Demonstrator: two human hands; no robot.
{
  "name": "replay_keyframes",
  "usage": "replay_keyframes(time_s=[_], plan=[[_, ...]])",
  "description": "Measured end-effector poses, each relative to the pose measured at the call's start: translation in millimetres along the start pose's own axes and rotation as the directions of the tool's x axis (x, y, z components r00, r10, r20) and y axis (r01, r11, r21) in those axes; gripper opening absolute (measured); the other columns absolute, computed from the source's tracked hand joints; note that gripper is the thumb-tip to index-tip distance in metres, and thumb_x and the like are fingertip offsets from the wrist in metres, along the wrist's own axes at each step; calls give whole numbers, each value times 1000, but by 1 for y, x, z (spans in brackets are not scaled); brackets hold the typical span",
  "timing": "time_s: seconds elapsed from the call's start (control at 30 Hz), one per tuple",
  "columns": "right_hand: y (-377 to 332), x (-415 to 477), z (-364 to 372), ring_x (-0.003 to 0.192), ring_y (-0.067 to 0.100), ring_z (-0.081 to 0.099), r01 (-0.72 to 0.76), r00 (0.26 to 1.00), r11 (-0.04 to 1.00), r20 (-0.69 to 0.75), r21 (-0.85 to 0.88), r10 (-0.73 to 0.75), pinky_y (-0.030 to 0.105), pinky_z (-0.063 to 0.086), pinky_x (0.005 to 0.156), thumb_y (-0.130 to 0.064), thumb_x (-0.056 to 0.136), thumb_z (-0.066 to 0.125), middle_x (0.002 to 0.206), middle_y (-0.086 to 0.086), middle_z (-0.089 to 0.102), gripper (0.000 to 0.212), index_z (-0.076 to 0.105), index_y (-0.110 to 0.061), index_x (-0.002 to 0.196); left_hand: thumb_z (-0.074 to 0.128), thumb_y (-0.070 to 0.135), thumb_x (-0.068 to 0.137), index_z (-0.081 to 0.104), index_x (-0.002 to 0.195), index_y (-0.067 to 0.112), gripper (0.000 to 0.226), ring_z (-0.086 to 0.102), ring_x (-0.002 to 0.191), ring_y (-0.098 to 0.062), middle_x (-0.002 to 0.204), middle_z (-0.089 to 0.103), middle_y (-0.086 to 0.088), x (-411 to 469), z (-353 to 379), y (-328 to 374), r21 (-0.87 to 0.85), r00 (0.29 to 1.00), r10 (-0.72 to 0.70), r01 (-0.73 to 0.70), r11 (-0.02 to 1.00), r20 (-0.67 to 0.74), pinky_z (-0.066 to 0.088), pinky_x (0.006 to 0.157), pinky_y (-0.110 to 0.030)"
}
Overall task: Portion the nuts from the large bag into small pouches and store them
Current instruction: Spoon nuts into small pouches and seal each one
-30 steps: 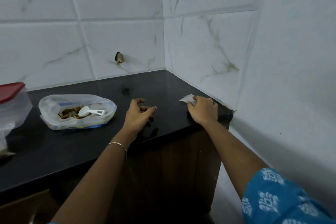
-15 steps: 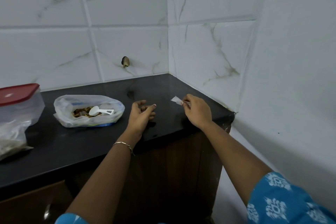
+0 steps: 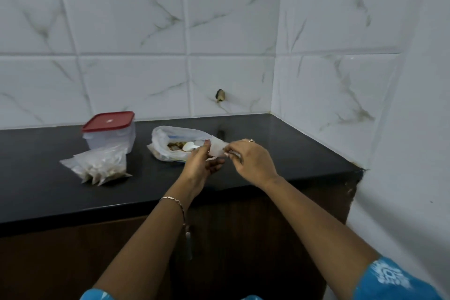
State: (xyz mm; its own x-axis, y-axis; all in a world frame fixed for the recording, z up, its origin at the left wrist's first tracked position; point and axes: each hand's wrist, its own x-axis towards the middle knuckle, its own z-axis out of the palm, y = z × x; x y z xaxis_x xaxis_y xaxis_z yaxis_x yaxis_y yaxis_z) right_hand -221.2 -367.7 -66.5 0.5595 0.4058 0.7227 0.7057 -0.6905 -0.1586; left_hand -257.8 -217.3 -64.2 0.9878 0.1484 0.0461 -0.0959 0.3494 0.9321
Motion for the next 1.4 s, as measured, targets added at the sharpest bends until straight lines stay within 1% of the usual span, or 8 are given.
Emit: replay_keyframes(time_s=[0.17, 0.3, 0.43, 0.57, 0.73, 0.93, 1.2, 1.4], plan=[[-44, 12, 31, 104, 13, 60, 47, 992, 998, 115, 34, -51, 31, 52, 86, -19, 89, 61, 111, -7, 68, 19, 68, -25, 106, 57, 13, 96, 63, 94, 10, 7, 64, 75, -15, 86, 67, -6, -14, -62, 28, 158, 996, 51, -40, 987, -67, 54, 65, -24], [-83, 19, 60, 94, 8, 59, -73, 990, 955, 139, 287, 34, 26, 51, 80, -23, 92, 59, 107, -6, 67, 18, 68, -20, 107, 60, 11, 94, 63, 92, 9, 4, 60, 65, -13, 71, 62, -5, -21, -107, 39, 225, 987, 94, -64, 972, -128, 54, 59, -22], [-129, 29, 91, 86, 8, 63, -359, 933, 710, 225, 605, 280, 22, 53, 75, -30, 93, 63, 95, -4, 68, 14, 66, -18, 98, 63, 13, 92, 63, 94, 5, 8, 60, 59, -7, 58, 61, 6, -24, -143, 43, 317, 977, 151, -98, 943, -149, 54, 61, -22], [-157, 43, 125, 87, 14, 69, -504, 844, 399, 339, 766, 416, 35, 58, 82, -33, 84, 73, 88, 0, 72, 19, 69, -16, 89, 59, 11, 94, 66, 90, 2, 12, 63, 58, -5, 55, 64, 7, -26, -169, 44, 273, 963, 201, -148, 951, -179, 55, 64, -21], [-156, 53, 131, 88, 24, 71, -536, 808, 229, 415, 812, 419, 30, 58, 77, -26, 84, 75, 87, 10, 74, 18, 71, -9, 90, 61, 12, 93, 67, 101, -1, 16, 69, 71, -13, 69, 70, -4, -22, -171, 39, 206, 955, 218, -176, 963, -201, 58, 69, -24], [-149, 52, 129, 82, 16, 69, -525, 805, 106, 451, 845, 385, 22, 56, 70, -12, 91, 66, 88, 8, 73, 5, 70, -13, 89, 67, 12, 89, 65, 103, -3, 20, 65, 69, -16, 79, 66, -14, -12, -166, 34, 242, 940, 234, -174, 955, -249, 58, 66, -23], [-146, 50, 129, 82, 14, 69, -512, 819, 62, 464, 857, 338, 23, 56, 74, -8, 91, 65, 85, 4, 73, 10, 71, -13, 86, 71, 14, 87, 64, 99, -3, 22, 66, 70, -13, 81, 69, -12, -15, -165, 34, 235, 927, 256, -193, 953, -274, 58, 71, -24], [-147, 49, 130, 75, 10, 67, -519, 817, 141, 441, 843, 372, 20, 56, 71, -4, 88, 67, 82, 6, 71, 5, 71, -4, 91, 70, 12, 87, 67, 91, 1, 11, 67, 68, -10, 76, 70, -8, -17, -165, 31, 300, 927, 276, -196, 934, -253, 57, 73, -24]])
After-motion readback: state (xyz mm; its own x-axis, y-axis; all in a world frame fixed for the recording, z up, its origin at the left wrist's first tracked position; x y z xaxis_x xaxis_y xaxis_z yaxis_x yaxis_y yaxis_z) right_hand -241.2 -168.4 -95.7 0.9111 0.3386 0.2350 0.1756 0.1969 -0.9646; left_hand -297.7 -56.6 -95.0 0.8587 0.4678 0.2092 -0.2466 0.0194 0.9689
